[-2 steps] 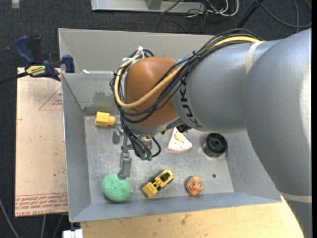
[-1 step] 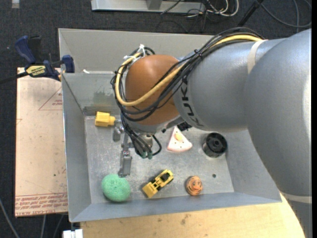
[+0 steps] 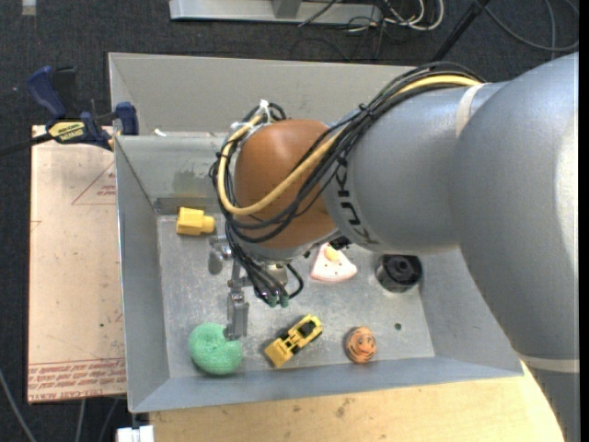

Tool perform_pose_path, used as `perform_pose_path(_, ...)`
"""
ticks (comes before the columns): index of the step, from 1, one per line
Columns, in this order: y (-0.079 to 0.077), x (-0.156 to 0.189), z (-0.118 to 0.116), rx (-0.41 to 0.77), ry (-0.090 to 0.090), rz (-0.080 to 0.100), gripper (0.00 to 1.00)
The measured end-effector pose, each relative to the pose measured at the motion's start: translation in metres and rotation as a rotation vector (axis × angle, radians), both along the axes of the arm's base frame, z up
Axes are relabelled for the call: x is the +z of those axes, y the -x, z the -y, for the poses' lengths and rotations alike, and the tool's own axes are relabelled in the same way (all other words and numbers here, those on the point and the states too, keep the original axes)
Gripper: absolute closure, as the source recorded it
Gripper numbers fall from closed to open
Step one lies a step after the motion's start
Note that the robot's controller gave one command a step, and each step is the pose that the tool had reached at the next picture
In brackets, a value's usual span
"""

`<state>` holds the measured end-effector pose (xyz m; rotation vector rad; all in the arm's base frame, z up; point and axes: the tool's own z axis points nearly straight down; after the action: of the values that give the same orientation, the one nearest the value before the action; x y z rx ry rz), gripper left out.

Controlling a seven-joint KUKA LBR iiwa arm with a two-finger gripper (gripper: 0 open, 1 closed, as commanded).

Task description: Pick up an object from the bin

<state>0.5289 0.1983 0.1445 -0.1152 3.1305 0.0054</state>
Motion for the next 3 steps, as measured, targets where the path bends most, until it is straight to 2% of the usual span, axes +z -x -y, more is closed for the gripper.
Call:
perform_pose_path(1,0.011,-0.047,0.015,0.266,0.003,-0.008,0.0)
perform_pose_path(2,0.016,-0.064,0.015,0.271,0.005,-0.011,0.0)
perform_pose_path(3,0.046,-0.074,0.01,0.525,0.003,-0.001,1.0)
